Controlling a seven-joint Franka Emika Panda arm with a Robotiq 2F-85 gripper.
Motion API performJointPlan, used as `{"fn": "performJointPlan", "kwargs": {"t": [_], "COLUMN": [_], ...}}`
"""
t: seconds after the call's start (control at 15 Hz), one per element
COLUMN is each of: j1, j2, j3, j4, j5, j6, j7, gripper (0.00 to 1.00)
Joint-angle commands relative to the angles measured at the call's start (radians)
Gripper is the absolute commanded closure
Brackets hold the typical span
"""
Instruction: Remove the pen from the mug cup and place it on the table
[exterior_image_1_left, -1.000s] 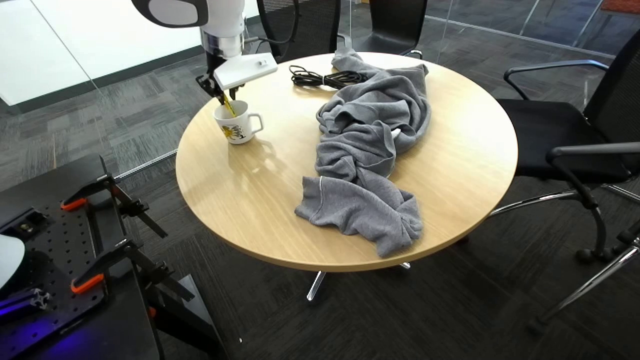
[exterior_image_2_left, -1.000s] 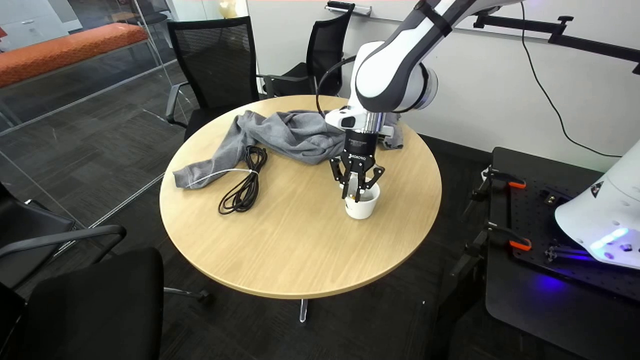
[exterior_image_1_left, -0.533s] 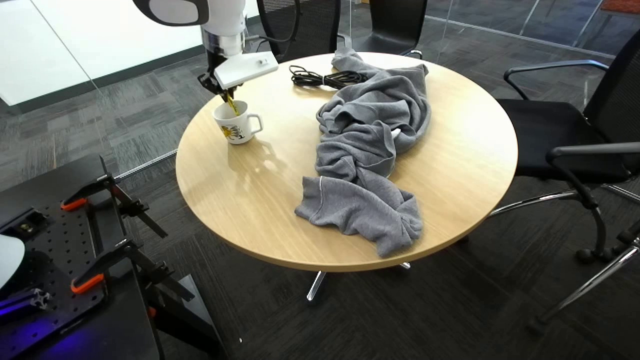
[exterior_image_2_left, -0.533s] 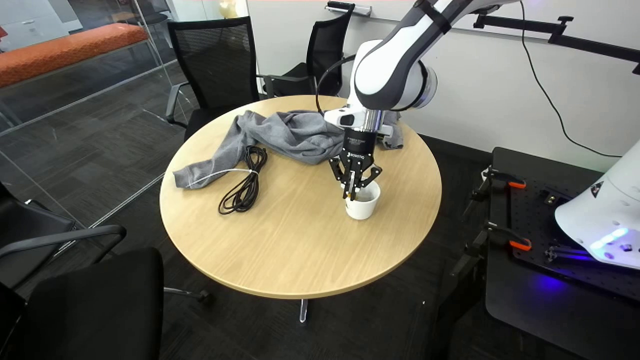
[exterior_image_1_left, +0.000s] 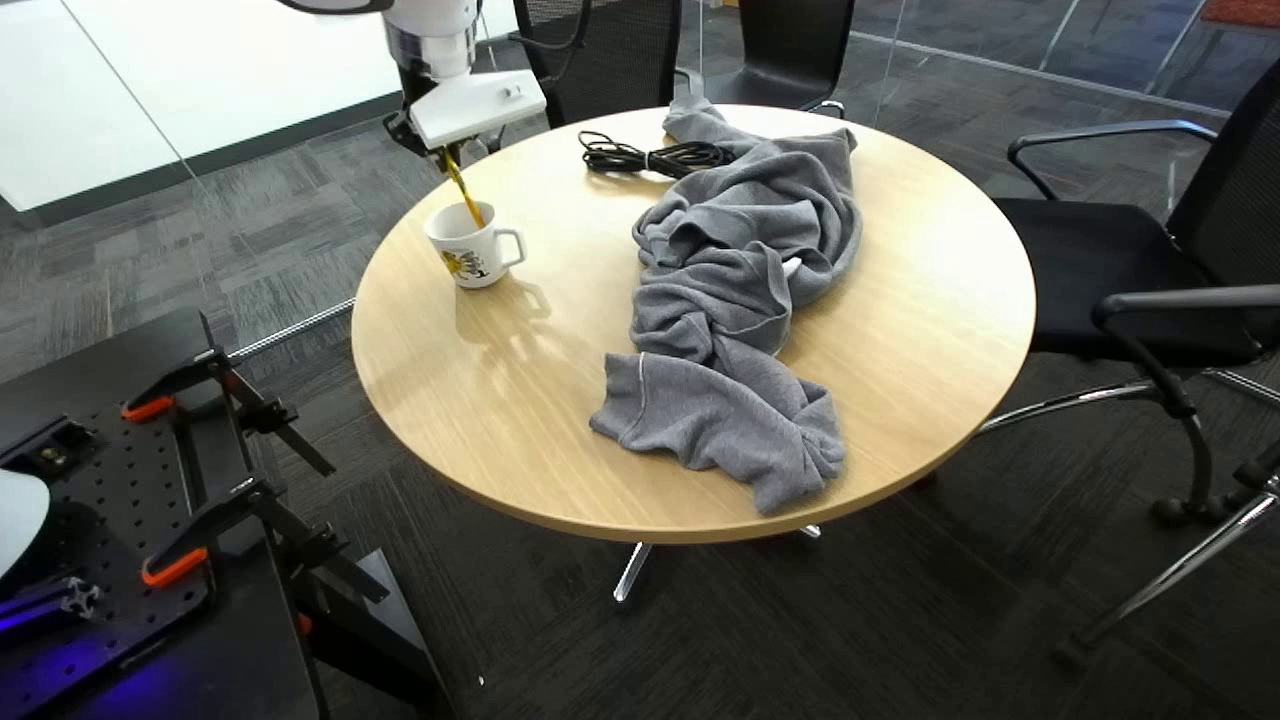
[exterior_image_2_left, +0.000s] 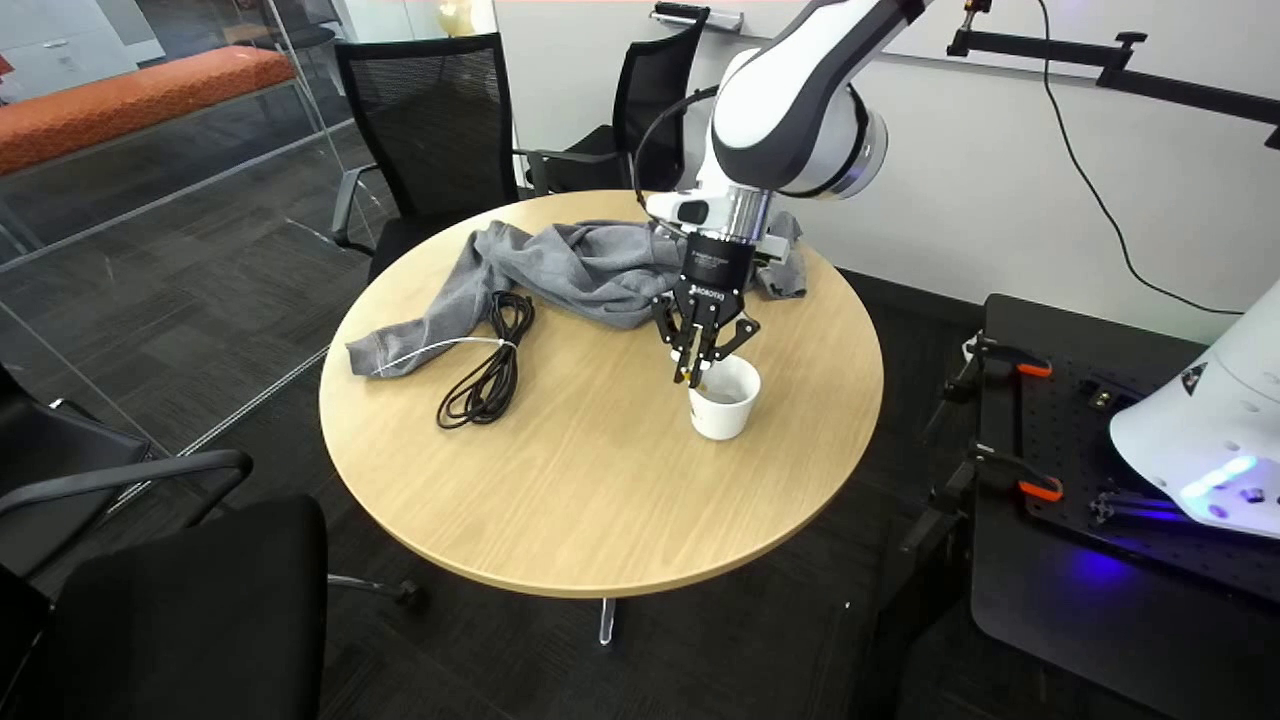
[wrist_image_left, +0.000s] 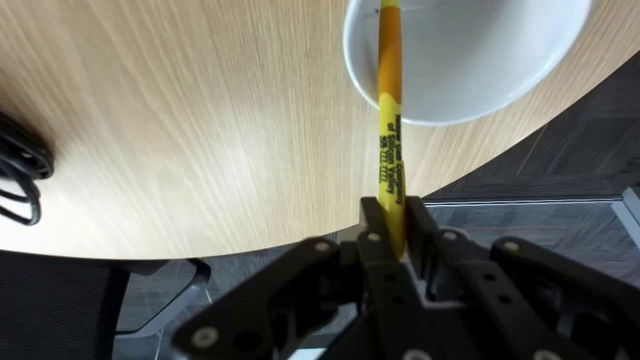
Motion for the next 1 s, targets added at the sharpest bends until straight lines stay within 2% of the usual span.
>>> {"fn": "performJointPlan", "kwargs": {"t": [0.0, 0.47, 0.73, 0.93], "j1": [0.004, 0.058, 0.101, 0.113], "j2": [-0.124, -0.35, -0.46, -0.495], "j3": [0.004, -0.045, -0.114, -0.163], "j4": [-0.086, -0.224, -0.3, -0.334], "j5": [0.072, 0.166, 0.146, 0.114], "j6": [0.027, 0.02, 0.051, 0.094], "j7": [-0.046, -0.038, 0.072, 0.171], "gripper": [0.96, 0.96, 0.96, 0.96]}}
